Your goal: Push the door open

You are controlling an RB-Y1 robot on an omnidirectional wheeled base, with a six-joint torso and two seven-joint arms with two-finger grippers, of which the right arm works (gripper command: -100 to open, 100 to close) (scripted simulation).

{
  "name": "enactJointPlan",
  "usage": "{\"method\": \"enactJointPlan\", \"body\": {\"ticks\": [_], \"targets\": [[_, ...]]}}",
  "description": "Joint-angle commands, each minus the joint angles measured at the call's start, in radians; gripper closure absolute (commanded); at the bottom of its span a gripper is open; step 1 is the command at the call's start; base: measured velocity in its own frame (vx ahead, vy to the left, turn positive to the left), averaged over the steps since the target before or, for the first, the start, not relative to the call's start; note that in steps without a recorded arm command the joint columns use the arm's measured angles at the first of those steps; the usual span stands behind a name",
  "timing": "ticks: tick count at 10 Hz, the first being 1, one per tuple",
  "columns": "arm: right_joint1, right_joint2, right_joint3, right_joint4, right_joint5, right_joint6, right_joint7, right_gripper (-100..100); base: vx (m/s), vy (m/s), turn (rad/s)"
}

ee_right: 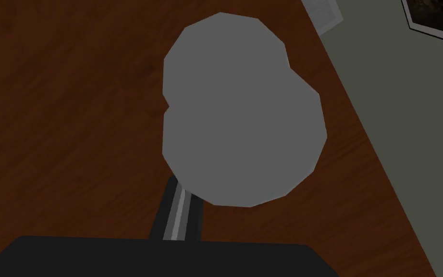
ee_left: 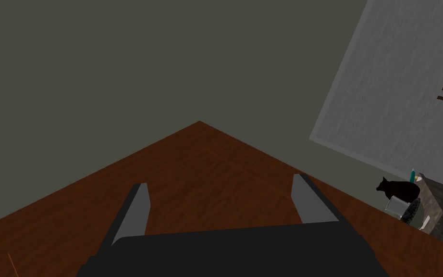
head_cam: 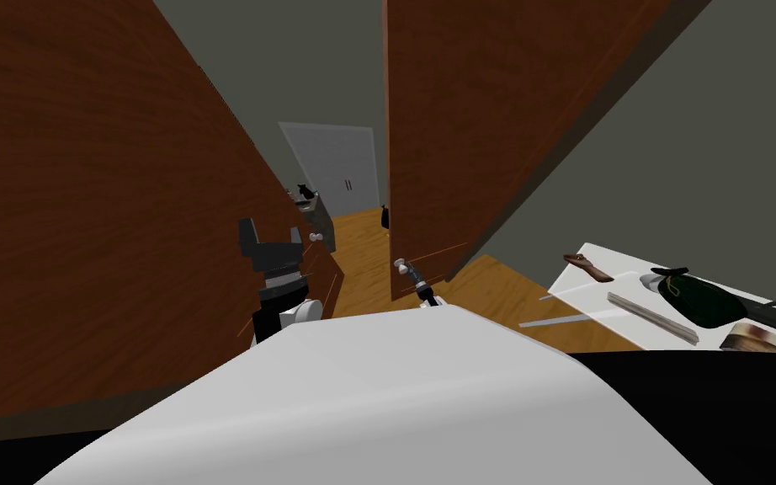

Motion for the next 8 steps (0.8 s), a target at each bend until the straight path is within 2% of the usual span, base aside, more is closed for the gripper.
{"method": "enactJointPlan", "body": {"ticks": [1,8], "targets": [[0.006,-0.008,0.001,-0.002,0.013,-0.001,0.05,-100,-0.07,0.03,-0.072],[0.037,-0.041,0.006,-0.028,0.067,0.002,0.235,-100,-0.062,0.037,-0.058]]}}
